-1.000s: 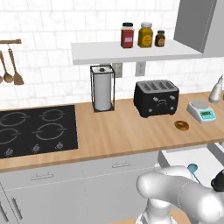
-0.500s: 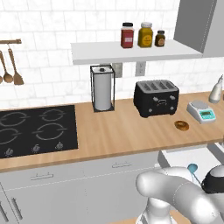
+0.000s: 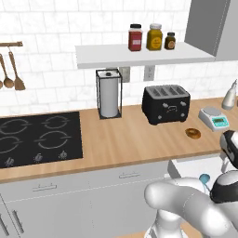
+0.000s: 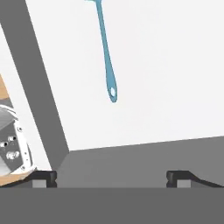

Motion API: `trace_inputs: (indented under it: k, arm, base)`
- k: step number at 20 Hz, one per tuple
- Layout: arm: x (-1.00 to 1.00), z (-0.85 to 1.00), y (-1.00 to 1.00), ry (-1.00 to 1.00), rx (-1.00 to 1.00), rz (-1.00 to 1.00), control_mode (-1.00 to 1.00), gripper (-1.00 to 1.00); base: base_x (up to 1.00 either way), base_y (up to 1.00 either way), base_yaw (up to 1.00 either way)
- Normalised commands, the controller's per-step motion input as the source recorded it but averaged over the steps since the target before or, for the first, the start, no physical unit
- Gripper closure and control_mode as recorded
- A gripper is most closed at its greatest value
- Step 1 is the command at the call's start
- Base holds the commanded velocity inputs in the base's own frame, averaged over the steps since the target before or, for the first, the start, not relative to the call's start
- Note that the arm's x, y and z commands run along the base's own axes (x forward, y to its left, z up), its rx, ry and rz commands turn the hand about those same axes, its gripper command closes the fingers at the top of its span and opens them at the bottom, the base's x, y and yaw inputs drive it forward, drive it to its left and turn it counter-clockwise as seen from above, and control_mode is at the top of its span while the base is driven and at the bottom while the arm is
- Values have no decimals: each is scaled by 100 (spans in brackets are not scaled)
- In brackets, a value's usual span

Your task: Pick the ladle from the drawer and place it on the counter.

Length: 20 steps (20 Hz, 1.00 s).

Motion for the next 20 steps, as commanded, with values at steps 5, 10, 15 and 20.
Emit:
trace_inputs:
  k: [5, 10, 15, 20]
  arm:
    - [72, -4, 0, 0, 8, 0, -100, -100]
    - [64, 0, 12, -2, 0, 0, -100, -100]
    - [23, -3, 0, -1, 0, 0, -100, -100]
    - [0, -38, 2, -7, 0, 0, -100, -100]
  base:
    - [0, 0, 0]
    - [0, 0, 0]
    - [0, 0, 0]
    - [0, 0, 0]
